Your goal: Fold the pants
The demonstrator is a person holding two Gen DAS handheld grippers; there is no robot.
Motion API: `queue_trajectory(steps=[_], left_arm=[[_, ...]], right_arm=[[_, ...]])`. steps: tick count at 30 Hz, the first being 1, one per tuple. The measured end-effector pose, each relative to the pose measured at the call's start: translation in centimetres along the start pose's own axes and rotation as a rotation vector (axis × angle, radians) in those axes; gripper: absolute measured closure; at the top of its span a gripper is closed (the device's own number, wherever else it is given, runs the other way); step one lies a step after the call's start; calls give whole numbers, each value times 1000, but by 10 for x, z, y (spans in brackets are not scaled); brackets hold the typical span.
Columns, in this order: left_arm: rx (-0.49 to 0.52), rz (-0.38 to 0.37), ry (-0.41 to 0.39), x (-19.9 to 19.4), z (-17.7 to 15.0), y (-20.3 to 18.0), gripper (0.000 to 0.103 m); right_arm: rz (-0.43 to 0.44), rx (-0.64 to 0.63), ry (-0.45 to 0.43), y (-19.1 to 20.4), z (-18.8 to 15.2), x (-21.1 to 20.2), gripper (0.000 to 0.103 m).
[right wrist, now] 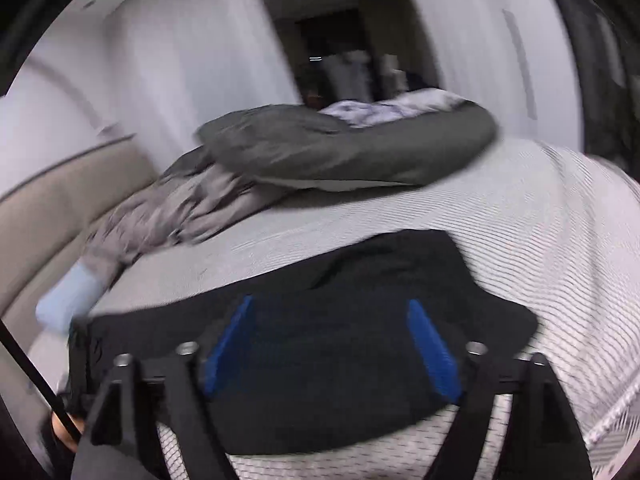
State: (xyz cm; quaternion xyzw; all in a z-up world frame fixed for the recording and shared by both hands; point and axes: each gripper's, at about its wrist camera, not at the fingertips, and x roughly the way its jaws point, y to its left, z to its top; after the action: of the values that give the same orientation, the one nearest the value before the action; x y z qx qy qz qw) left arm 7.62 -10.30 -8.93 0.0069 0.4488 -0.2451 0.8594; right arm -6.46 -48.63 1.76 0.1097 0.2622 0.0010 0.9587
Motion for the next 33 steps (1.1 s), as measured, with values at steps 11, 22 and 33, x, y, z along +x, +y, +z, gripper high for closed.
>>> queue_trajectory(steps=[11, 22, 33], left_arm=[[-34, 27, -13, -34, -31, 66, 32], [-340, 117, -180, -144, -75, 205, 31], [-882, 178, -345, -202, -120, 382, 53]], right_arm=[[-145, -301, 384, 50, -62, 118, 16], [-348, -226, 315, 30, -50, 104, 16], [-278, -173, 271, 44, -34, 104, 16]])
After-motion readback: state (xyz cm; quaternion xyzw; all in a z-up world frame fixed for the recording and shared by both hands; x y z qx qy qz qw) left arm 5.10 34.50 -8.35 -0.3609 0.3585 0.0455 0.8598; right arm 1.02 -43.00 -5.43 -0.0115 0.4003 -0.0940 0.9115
